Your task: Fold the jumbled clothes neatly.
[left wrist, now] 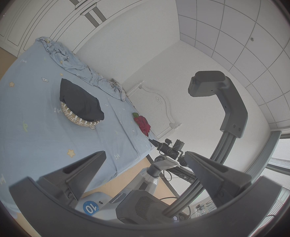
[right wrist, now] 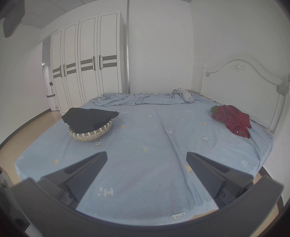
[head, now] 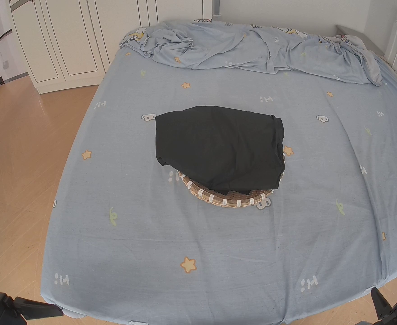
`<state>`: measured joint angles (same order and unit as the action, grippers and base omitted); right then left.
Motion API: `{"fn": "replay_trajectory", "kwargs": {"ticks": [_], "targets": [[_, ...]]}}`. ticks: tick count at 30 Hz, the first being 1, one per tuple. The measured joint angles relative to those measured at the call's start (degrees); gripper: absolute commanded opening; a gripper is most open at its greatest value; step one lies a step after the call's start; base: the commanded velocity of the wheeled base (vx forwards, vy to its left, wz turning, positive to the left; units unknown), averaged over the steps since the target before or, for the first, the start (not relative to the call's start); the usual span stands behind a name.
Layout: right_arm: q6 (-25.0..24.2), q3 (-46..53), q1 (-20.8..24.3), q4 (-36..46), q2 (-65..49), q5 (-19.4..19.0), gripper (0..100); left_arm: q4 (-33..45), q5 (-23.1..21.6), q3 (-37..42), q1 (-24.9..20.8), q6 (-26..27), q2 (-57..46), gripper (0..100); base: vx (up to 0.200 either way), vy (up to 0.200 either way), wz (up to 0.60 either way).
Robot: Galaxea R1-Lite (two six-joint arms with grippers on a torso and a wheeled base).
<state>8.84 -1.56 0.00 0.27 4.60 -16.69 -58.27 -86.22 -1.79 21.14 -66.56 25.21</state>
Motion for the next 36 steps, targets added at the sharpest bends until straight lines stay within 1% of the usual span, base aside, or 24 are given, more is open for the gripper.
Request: {"fn": "replay_trajectory", "kwargs": {"ticks": [4,11,13,14,15,19,21,23,27,29,32,34,36], "targets": [[-0.33,-0.12,0.71,0.38,-1.6,-0.04,100,0.16,0.0,-0.02,0.02,-0.04,-0.18,100,0.0,0.0,0.0],[-3.56,-0.33,-0.11,0.9,-3.19,0.18,100,0.82,0.0,0.0,0.02,-0.04,-0.55,100,0.0,0.0,0.0],[-5.53,-0.33,-0.11,0.84,-3.36,0.22,100,0.82,0.01,0.0,0.02,-0.02,-0.62,100,0.0,0.0,0.0],[-7.31,-0.33,-0.16,0.82,-3.44,0.4,100,0.79,0.01,0.0,0.05,-0.02,-0.63,100,0.0,0.0,0.0],[-9.46,-0.33,-0.16,0.62,-3.5,0.93,100,0.82,0.01,0.0,0.07,-0.04,-0.66,100,0.0,0.0,0.0],[-15.3,-0.09,-0.16,-0.05,-3.61,2.77,100,0.83,0.37,0.06,0.09,-0.02,-0.71,100,0.0,0.0,0.0],[-16.42,0.0,-0.16,-0.27,-3.66,3.12,100,0.82,0.52,0.06,0.11,0.0,-0.73,100,0.0,0.0,0.0],[-15.73,0.07,-0.16,-0.32,-3.69,3.43,100,0.82,0.66,0.06,0.11,0.0,-0.74,100,0.0,0.0,0.0],[-10.25,0.18,-0.16,-0.34,-3.69,6.6,100,0.82,0.88,0.01,0.09,0.0,-0.83,100,0.0,0.0,0.0],[-8.77,0.18,-0.18,-0.27,-3.69,10.35,100,0.82,0.94,0.01,0.09,-0.02,-0.96,100,0.0,0.0,0.0],[-8.18,0.16,-0.18,-0.13,-3.69,14.07,100,0.96,2.08,0.09,0.09,-0.02,-1.26,100,0.0,0.0,0.0],[-7.83,0.11,-0.18,-0.09,-3.69,14.77,100,1.4,2.61,0.09,0.0,0.0,-1.51,100,0.0,0.0,0.0],[-7.61,0.09,-0.18,0.06,-3.69,14.15,100,1.65,2.67,0.09,0.0,0.0,-1.76,100,0.0,0.0,0.0]]}}
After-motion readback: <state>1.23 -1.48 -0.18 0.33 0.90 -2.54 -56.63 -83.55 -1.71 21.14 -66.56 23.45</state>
